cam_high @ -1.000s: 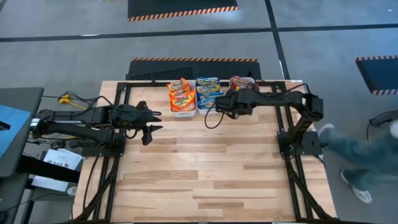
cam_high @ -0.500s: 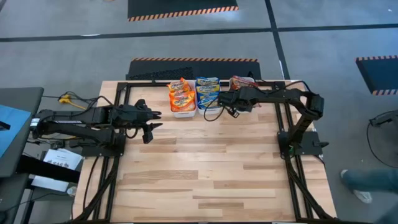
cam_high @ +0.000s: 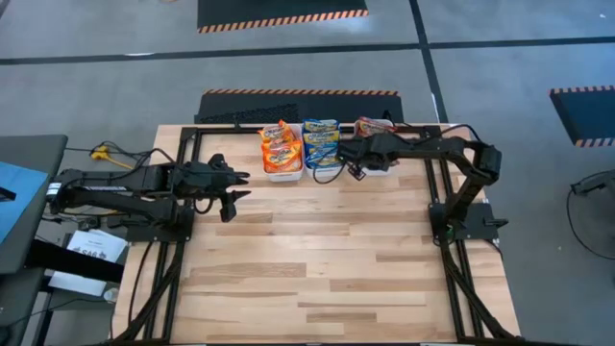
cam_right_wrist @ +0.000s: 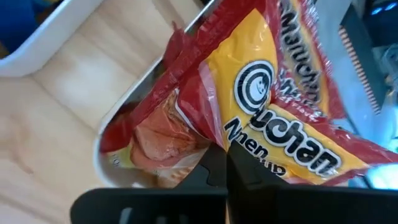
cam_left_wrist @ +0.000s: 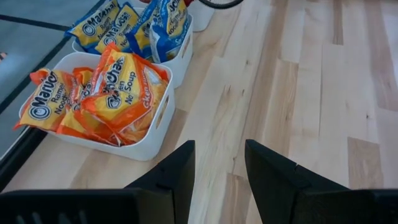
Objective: Sort Maruchan noodles
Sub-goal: Put the red noodle pack into the right white bin
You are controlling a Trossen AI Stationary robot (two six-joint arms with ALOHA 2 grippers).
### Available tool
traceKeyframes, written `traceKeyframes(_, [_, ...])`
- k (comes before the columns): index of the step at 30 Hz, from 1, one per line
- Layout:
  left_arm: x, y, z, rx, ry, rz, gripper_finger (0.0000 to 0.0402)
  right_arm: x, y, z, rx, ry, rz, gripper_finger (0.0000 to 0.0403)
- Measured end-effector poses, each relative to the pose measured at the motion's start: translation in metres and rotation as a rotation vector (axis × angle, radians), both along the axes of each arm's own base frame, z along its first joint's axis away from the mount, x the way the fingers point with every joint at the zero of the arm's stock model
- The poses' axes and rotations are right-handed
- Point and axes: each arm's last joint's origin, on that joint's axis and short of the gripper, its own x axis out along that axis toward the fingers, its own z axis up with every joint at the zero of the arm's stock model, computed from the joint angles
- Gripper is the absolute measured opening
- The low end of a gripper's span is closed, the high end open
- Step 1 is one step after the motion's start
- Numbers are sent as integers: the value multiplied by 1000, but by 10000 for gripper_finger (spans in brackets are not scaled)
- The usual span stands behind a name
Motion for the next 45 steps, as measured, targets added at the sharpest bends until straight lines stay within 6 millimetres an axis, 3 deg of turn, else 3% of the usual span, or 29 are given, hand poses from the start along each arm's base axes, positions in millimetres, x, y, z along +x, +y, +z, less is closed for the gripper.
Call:
traceKeyframes(6, [-1,0,-1,0,16,-1,130,5,13,-2,51,-34,24,20])
traceKeyframes(17, [-2,0,-3,-2,32,-3,130,1,13,-1,83,3,17,118])
traceKeyframes(24, [-2,0,-3,-2,35,-3,130,0,18,9,99,52,19,154])
traceKeyframes(37, [-2,0,-3,-1,35,-2,130,-12,16,26,21,151,-96,172])
traceKeyframes(45, [-2,0,-3,1,36,-2,130,-18,2,30,46,144,-150,170])
